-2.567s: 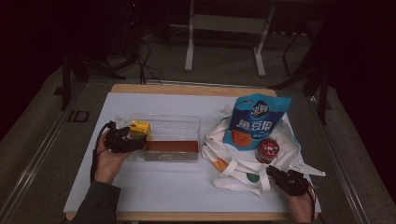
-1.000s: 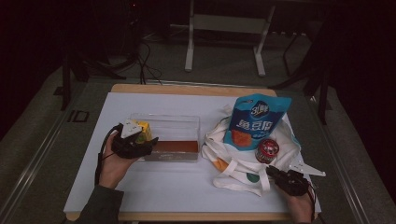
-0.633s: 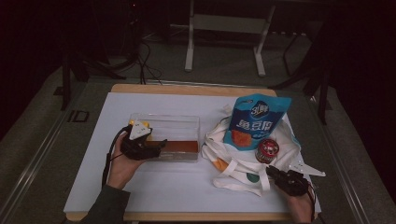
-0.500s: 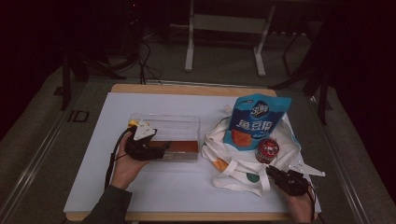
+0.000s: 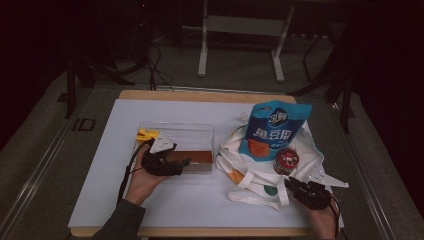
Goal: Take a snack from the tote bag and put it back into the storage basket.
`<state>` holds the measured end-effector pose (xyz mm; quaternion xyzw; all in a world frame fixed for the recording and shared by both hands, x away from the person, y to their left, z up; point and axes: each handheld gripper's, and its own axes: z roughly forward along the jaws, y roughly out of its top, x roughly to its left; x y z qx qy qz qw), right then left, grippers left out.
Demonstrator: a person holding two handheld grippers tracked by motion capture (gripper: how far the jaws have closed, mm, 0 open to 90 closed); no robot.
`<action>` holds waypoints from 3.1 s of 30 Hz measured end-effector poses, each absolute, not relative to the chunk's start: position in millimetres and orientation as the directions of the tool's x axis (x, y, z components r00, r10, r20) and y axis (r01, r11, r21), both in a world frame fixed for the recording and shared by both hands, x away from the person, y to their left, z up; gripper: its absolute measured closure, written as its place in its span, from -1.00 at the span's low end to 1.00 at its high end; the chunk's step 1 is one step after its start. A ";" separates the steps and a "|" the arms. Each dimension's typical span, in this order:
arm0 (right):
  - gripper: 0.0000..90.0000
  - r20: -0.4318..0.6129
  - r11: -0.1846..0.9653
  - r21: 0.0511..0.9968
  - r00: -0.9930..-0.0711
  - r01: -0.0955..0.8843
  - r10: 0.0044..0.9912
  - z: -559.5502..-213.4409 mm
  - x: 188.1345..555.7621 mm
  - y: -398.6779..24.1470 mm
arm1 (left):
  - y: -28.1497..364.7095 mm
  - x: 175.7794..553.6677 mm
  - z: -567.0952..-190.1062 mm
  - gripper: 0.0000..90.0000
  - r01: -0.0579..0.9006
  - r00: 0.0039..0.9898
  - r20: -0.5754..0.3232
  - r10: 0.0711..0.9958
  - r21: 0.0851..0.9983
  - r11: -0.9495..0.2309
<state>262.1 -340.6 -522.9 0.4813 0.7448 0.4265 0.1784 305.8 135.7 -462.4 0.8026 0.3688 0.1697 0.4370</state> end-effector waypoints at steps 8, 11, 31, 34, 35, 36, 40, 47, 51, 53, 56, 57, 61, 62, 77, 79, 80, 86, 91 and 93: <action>0.62 0.141 0.175 0.820 -0.489 0.545 0.861 -511.9 259.0 -339.9 | 125.5 303.5 -468.2 -0.46 0.441 0.703 -0.052 0.709 0.815 -0.377; 0.61 0.143 0.175 0.825 -0.499 0.537 0.855 -507.8 258.2 -340.6 | 122.7 303.8 -471.6 -0.48 0.445 0.716 -0.072 0.694 0.813 -0.375; 0.50 0.155 0.171 0.833 -0.517 0.527 0.842 -489.3 250.2 -357.4 | 113.4 292.1 -474.4 -0.11 0.357 0.787 -0.046 0.615 0.847 -0.394; 0.50 0.165 0.161 0.836 -0.521 0.524 0.838 -488.5 249.1 -356.1 | 112.1 291.5 -474.9 -0.02 0.352 0.795 -0.052 0.605 0.851 -0.390; 0.50 0.165 0.162 0.836 -0.522 0.524 0.837 -488.1 248.3 -355.5 | 111.5 291.3 -475.2 0.00 0.348 0.797 -0.046 0.602 0.851 -0.395; 0.50 0.163 0.164 0.838 -0.525 0.520 0.835 -487.7 248.0 -355.2 | 111.0 291.0 -475.4 0.00 0.345 0.799 -0.044 0.599 0.849 -0.399; 0.55 0.166 0.153 0.845 -0.523 0.512 0.836 -483.9 246.3 -356.1 | 108.8 290.3 -477.0 0.04 0.337 0.813 -0.045 0.581 0.850 -0.405; 0.66 0.142 0.165 0.846 -0.514 0.507 0.846 -476.4 248.4 -356.7 | 106.3 290.3 -483.6 0.06 0.335 0.825 -0.059 0.562 0.852 -0.402; 0.64 0.131 0.176 0.846 -0.516 0.504 0.846 -471.7 252.5 -355.6 | 103.8 287.7 -488.4 0.11 0.329 0.834 -0.061 0.548 0.853 -0.406; 0.64 0.127 0.181 0.845 -0.517 0.504 0.847 -471.3 254.0 -354.9 | 103.0 286.7 -489.6 0.13 0.325 0.837 -0.060 0.544 0.854 -0.407; 0.56 0.106 0.201 0.838 -0.513 0.507 0.852 -468.8 259.2 -352.5 | 98.7 283.0 -494.5 0.14 0.317 0.847 -0.049 0.530 0.847 -0.428; 0.55 0.103 0.202 0.839 -0.512 0.506 0.853 -468.0 260.4 -352.0 | 97.8 282.4 -495.7 0.14 0.313 0.850 -0.047 0.525 0.847 -0.430; 0.50 0.094 0.209 0.836 -0.508 0.507 0.856 -464.5 266.3 -351.6 | 92.8 280.2 -501.7 0.15 0.307 0.853 -0.037 0.521 0.842 -0.443; 0.49 0.101 0.204 0.836 -0.508 0.509 0.855 -463.6 268.0 -351.9 | 91.5 280.1 -503.5 0.15 0.308 0.853 -0.039 0.520 0.842 -0.442; 0.41 0.085 0.219 0.832 -0.508 0.509 0.857 -455.0 292.9 -347.6 | 75.9 277.7 -524.1 0.12 0.271 0.884 -0.007 0.467 0.822 -0.501; 0.41 0.082 0.222 0.830 -0.506 0.512 0.859 -453.8 296.4 -347.1 | 75.1 277.4 -526.0 0.12 0.261 0.886 0.002 0.464 0.825 -0.501; 0.41 0.080 0.225 0.828 -0.507 0.513 0.858 -453.1 298.0 -347.0 | 74.8 277.4 -526.7 0.12 0.258 0.886 0.003 0.463 0.828 -0.499; 0.38 0.066 0.241 0.821 -0.506 0.517 0.860 -450.2 307.4 -346.6 | 74.4 278.0 -531.3 0.11 0.253 0.890 0.001 0.455 0.831 -0.496; 0.34 0.075 0.232 0.825 -0.508 0.515 0.858 -444.8 315.6 -348.0 | 73.9 279.3 -534.4 0.10 0.264 0.889 -0.012 0.458 0.830 -0.491; 0.31 0.071 0.234 0.825 -0.505 0.515 0.860 -441.6 319.2 -348.5 | 73.0 280.0 -536.6 0.10 0.267 0.888 -0.013 0.459 0.827 -0.495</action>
